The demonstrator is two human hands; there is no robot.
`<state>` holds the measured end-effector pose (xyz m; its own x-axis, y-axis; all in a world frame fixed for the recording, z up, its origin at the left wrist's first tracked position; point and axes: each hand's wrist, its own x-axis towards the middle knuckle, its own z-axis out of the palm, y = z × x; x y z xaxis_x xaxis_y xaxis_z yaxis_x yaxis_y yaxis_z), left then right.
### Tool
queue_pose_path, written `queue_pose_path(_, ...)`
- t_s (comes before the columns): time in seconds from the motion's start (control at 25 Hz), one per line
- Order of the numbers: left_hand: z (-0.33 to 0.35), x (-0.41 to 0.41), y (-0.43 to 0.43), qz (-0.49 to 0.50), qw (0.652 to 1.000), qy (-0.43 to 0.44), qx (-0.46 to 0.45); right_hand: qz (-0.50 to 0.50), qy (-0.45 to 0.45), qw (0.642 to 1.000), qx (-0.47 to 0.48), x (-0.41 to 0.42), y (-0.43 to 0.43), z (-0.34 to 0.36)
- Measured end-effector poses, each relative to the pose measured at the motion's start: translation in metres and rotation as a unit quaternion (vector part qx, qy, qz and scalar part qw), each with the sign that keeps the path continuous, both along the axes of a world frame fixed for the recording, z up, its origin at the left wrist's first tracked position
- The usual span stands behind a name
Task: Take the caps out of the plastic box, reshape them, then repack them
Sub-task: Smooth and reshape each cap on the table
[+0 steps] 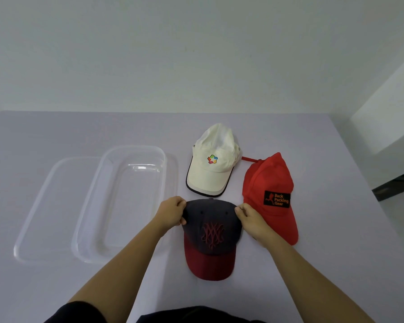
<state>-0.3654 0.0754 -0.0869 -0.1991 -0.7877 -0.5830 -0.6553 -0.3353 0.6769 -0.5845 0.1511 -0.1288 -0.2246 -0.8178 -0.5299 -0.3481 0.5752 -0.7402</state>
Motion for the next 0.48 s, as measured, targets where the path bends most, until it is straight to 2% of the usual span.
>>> queue_pose_path(0.12,0.000,-0.003,0.002,0.004,1.000,0.011,0.000,-0.010,-0.030,0.999,0.021,0.002,-0.001,0.002)
queue_pose_path(0.28,0.002,-0.003,0.002,-0.012,0.999,-0.030,-0.032,0.013,0.029,0.999,-0.011,0.001,0.001,0.006)
queue_pose_path(0.36,0.011,-0.005,-0.001,-0.042,0.993,-0.064,-0.087,0.016,0.082,0.994,-0.069,-0.004,0.005,0.013)
queue_pose_path(0.48,0.022,-0.012,-0.003,-0.034,0.966,-0.107,-0.233,0.015,0.137,0.978,-0.155,-0.016,0.020,0.023)
